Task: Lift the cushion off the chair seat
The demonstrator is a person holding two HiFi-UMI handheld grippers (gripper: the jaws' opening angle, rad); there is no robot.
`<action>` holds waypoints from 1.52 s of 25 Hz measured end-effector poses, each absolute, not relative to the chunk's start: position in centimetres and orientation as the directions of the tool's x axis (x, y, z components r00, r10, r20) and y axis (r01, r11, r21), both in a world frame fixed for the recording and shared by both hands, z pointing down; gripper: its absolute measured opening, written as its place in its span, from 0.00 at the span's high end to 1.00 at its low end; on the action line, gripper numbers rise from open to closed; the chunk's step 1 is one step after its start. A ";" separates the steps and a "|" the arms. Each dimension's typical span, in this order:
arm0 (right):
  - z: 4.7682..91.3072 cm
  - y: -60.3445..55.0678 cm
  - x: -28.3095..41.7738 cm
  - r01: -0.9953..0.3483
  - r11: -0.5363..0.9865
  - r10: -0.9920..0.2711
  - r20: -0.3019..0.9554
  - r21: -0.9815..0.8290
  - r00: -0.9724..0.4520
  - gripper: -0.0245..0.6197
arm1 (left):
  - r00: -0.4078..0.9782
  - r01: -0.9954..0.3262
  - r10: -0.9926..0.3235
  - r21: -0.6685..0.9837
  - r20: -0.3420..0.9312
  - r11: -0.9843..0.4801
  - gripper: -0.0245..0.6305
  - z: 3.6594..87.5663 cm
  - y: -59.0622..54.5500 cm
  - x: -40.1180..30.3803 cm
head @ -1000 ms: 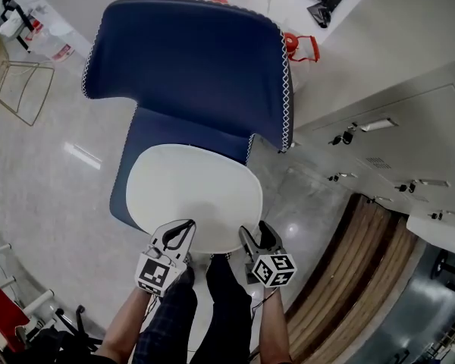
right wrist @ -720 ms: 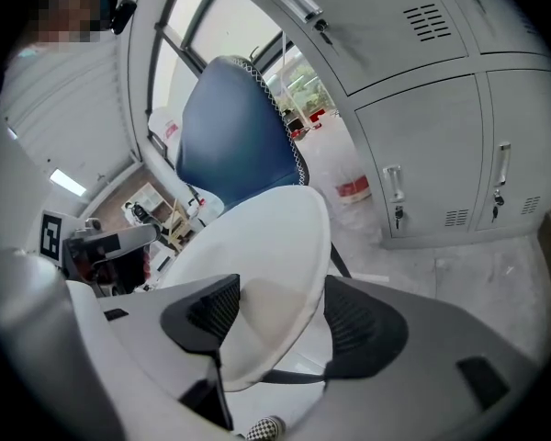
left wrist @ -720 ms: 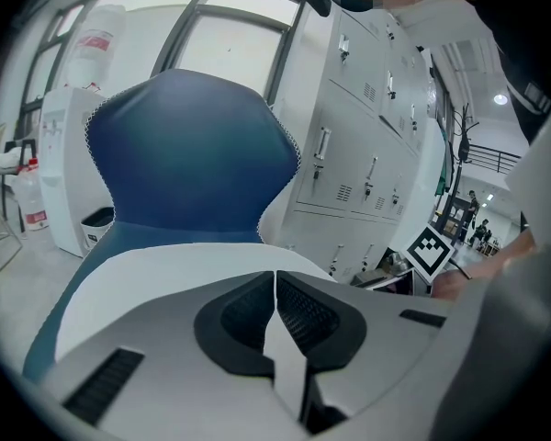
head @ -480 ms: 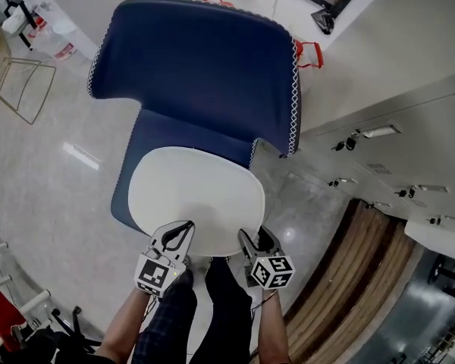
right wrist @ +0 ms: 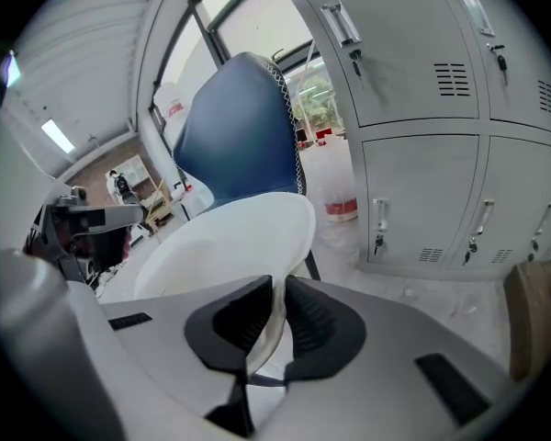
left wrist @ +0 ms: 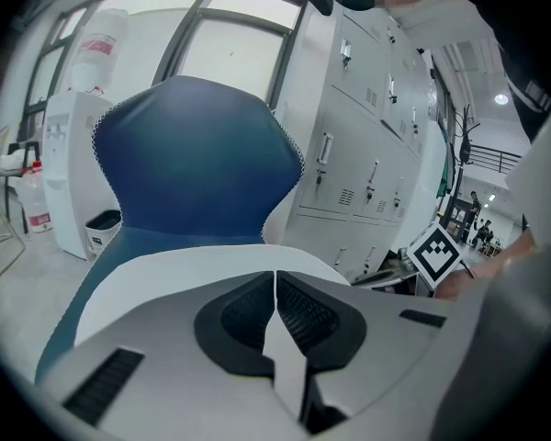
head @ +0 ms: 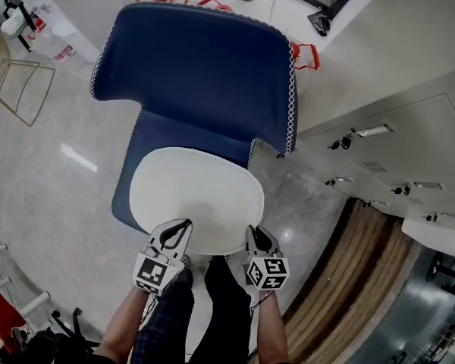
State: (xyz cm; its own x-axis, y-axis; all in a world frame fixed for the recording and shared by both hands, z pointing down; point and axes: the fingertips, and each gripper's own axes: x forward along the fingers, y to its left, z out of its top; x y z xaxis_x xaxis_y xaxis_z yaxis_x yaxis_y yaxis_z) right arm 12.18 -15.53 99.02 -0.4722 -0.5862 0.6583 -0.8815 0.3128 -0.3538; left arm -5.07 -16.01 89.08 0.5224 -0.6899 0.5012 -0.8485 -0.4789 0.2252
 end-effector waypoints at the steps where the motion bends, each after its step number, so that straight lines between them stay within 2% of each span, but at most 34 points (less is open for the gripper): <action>1: 98.8 -15.5 12.2 -0.882 0.313 -0.591 0.655 -0.353 -0.472 0.86 | 0.522 -0.849 -0.691 0.223 0.500 -0.480 0.93 88.8 -16.1 -5.1; 14: 92.5 -15.1 11.5 -0.872 0.351 -0.624 0.609 -0.340 -0.489 0.89 | 0.521 -0.850 -0.723 0.203 0.454 -0.485 0.93 83.0 -16.0 -5.6; 38: 71.1 -13.5 8.5 -0.844 0.465 -0.677 0.507 -0.267 -0.533 0.90 | 0.498 -0.866 -0.772 0.176 0.395 -0.469 0.93 65.0 -12.6 -7.8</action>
State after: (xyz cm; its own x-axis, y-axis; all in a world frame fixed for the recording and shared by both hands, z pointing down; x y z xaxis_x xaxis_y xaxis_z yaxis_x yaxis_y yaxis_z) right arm 8.49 -13.51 71.07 -0.5334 -0.6769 0.5072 -0.8440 0.4653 -0.2666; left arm -7.75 -12.57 64.95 0.4983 -0.7717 0.3952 -0.8656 -0.4688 0.1761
